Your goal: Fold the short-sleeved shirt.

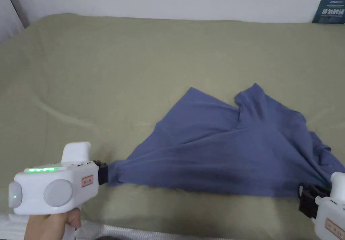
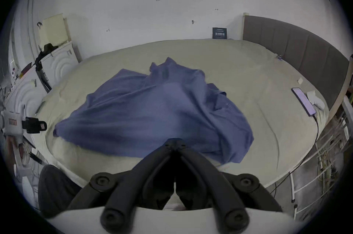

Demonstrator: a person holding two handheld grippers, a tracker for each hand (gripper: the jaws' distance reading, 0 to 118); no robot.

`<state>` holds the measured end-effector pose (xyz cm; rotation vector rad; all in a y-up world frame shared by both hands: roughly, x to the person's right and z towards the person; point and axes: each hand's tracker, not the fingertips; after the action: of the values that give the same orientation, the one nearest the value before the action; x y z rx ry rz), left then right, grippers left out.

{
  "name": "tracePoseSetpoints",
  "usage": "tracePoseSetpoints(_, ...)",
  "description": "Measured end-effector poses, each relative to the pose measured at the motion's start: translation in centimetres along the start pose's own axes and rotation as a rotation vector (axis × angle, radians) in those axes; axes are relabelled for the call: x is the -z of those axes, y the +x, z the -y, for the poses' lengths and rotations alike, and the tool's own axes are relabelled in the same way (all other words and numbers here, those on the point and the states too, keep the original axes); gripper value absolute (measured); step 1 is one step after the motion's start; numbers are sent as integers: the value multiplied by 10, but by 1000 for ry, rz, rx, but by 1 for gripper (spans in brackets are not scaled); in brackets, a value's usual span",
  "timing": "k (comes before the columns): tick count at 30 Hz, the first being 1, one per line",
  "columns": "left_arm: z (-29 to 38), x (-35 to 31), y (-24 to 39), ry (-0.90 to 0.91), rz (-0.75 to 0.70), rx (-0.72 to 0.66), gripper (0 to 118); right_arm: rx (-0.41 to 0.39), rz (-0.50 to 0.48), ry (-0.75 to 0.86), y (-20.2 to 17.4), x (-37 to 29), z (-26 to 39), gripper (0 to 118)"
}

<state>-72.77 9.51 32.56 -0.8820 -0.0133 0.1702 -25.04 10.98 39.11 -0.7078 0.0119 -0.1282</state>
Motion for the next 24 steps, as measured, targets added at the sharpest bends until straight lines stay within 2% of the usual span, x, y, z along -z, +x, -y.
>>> tracePoseSetpoints(3, -10, 16, 5, -47, -10, 89, 22, -21, -11, -13, -9, 2, 0, 0)
tracePoseSetpoints(4, -14, 22, 12, -49, -27, 107, 72, -23, -11, -13, -10, 3, -1, 0)
tracePoseSetpoints(5, -15, 31, 14, -83, -29, 111, 109, -22, -15, -14, -10, 5, 1, 0)
tracePoseSetpoints(6, -15, 37, 14, -80, -30, 100, 118, -18, -21, -19, -9, 7, 1, 0)
tracePoseSetpoints(9, -14, 55, 22, -156, -96, 163, 118, -24, -23, -33, -8, 11, 4, 0)
tracePoseSetpoints(10, -10, 55, 26, -151, -111, 190, 109, -33, -21, -37, -7, 13, 4, 0)
tracePoseSetpoints(11, -8, 52, 28, -137, -99, 191, 87, -39, -19, -44, -6, 15, 3, 0)
tracePoseSetpoints(12, -9, 50, 29, -133, -64, 179, 48, -41, -19, -45, -5, 17, 2, 0)
tracePoseSetpoints(13, -8, 46, 32, -106, -32, 141, 22, -42, -18, -45, -3, 18, 2, 0)
tracePoseSetpoints(14, -7, 43, 36, -94, -68, 160, 9, -47, -18, -48, -1, 21, -1, 0)
tracePoseSetpoints(19, -1, 43, 46, -86, -72, 213, 7, -71, -13, -22, 9, 39, -32, 0)
tracePoseSetpoints(21, -3, 43, 46, -89, -70, 218, 7, -148, 30, 7, 17, 56, -54, 0)
tracePoseSetpoints(22, -3, 43, 45, -88, -67, 210, 7, -161, 39, 14, 24, 68, -69, 0)
tracePoseSetpoints(24, -5, 42, 43, -91, -54, 198, 7, -150, 39, 7, 37, 93, -100, 0)
